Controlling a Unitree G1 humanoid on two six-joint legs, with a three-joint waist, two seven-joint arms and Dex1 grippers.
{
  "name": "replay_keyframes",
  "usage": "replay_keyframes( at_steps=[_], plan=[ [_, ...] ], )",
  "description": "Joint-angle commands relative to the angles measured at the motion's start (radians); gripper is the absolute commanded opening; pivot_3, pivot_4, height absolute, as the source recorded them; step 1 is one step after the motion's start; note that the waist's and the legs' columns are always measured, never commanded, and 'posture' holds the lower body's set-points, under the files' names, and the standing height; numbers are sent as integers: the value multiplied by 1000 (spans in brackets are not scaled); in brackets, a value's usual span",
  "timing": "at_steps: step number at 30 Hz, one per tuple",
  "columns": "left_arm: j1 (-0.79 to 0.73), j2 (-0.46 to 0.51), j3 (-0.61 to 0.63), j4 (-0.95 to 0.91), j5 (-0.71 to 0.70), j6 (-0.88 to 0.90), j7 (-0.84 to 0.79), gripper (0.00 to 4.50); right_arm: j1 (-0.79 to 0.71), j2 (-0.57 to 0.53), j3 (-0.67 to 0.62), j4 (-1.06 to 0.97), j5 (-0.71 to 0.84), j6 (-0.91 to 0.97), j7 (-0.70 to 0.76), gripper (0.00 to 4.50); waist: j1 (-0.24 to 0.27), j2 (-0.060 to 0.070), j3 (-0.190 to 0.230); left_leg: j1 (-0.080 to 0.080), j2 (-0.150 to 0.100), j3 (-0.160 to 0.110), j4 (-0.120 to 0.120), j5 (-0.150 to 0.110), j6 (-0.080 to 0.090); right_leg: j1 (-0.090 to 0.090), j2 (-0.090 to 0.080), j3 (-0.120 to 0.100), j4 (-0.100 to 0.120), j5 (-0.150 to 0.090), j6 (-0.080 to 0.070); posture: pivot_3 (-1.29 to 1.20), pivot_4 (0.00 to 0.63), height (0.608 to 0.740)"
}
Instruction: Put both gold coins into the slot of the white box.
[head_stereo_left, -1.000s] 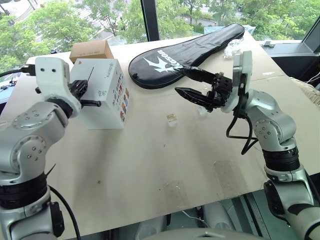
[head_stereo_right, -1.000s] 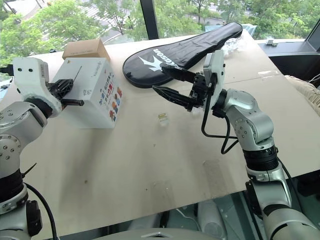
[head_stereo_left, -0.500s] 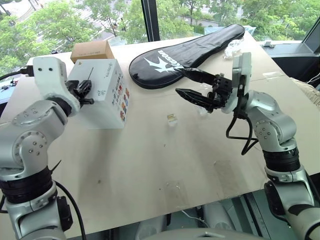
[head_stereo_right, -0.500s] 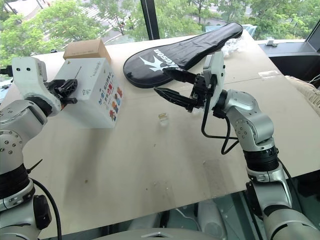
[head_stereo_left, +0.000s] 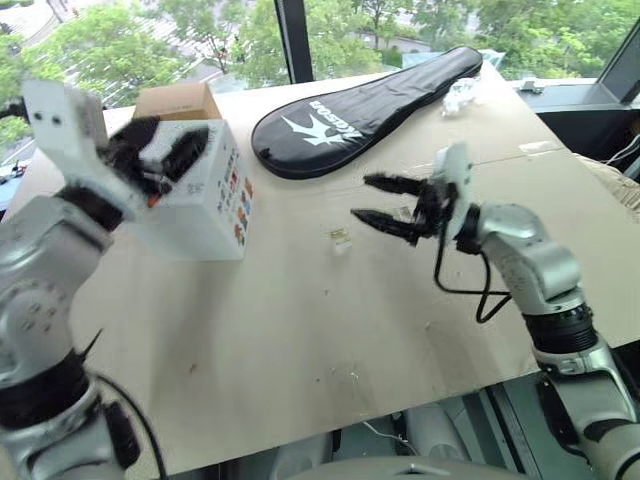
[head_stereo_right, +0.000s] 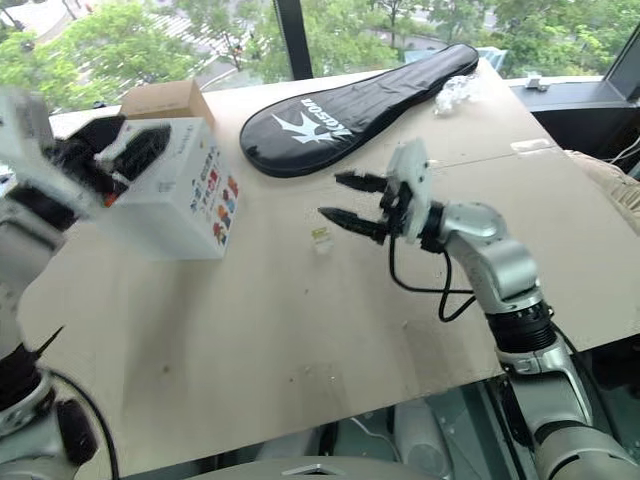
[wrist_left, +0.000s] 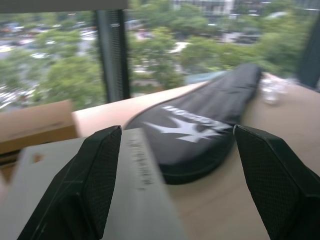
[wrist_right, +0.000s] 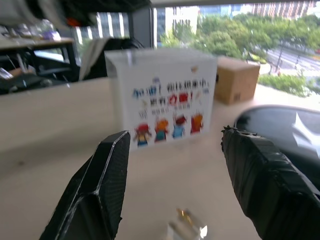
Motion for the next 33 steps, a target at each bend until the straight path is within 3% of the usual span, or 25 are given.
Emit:
replay_keyframes(
  at_steps=[1, 6, 17, 24, 30, 33],
  plan=[
    [194, 56, 98, -115, -98, 16, -222, 3642, -22, 21, 69, 99, -120, -72, -10, 3146, -1, 1, 1, 0, 0, 0, 0, 0, 0, 0, 0, 0, 0, 0, 0, 0, 150, 740],
    [494, 66, 112, -231, -63, -8, -319, 3642, -103, 108, 98, 348, -206, -191, 2, 3146, 2, 1, 1, -1, 0, 0, 0, 0, 0, -2, 0, 2, 1, 0, 0, 0, 150, 740],
    [633, 14, 164, -245, -31, -95, -304, 3642, -220, 237, 90, 673, -307, -389, 28, 3146, 20, 1, 1, -1, 0, -1, 1, 0, 0, -1, 0, 1, 0, 0, -1, 0, 150, 740],
    [639, 11, 158, -244, -44, -105, -284, 3782, -223, 237, 86, 721, -337, -405, 40, 38, 17, 1, 1, -1, 1, -1, 1, 0, 0, -1, 1, 1, 0, 0, -1, 0, 150, 740],
    [614, 5, 127, -238, -58, -113, -260, 3782, -215, 252, 33, 668, -281, -351, 41, 38, 18, 1, 1, -1, 1, -1, 1, 0, 0, -1, 1, 1, 0, 0, -1, 0, 150, 740],
    [551, -42, 94, -221, -117, -131, -211, 3782, -206, 282, -39, 557, -159, -194, 43, 38, 19, 1, 1, -1, 1, -1, 1, 0, 0, -1, 1, 1, 0, 0, -1, 0, 150, 740]
  ],
)
